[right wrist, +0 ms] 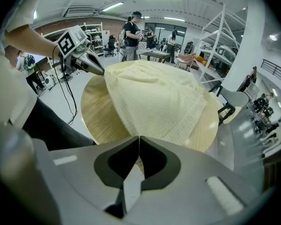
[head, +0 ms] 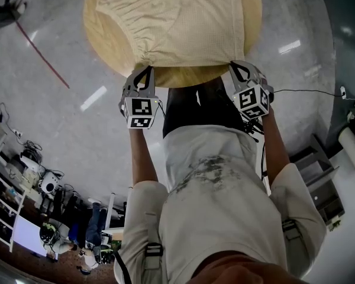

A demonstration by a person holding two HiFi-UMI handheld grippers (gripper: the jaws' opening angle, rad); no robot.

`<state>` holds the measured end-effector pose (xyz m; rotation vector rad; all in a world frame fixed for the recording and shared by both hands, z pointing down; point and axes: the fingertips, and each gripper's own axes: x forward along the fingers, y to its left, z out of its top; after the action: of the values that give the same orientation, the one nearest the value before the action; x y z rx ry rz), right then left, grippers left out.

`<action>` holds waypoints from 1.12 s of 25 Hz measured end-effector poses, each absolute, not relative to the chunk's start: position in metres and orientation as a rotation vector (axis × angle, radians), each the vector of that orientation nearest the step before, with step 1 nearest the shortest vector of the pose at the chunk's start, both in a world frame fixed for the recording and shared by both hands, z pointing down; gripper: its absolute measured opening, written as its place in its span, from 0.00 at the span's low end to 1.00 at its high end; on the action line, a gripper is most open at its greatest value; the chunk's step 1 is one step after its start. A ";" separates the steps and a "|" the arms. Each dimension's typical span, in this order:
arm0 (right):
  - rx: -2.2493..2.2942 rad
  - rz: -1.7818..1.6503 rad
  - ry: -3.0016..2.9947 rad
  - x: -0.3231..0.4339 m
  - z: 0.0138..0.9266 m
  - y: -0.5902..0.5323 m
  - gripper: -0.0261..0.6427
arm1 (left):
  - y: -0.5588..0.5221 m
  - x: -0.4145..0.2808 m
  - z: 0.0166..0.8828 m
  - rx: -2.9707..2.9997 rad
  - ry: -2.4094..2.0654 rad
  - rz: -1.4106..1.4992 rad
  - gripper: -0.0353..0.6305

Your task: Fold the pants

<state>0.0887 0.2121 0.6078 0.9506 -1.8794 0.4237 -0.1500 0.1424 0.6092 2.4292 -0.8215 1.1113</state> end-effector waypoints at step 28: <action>1.015 0.336 -1.831 0.062 0.563 0.190 0.06 | 0.132 -0.175 0.561 2.453 -0.920 0.874 0.07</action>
<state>0.0625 0.1903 0.5629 1.0152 -1.8309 0.3360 -0.1752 0.1318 0.5609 2.4533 -0.9205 0.8743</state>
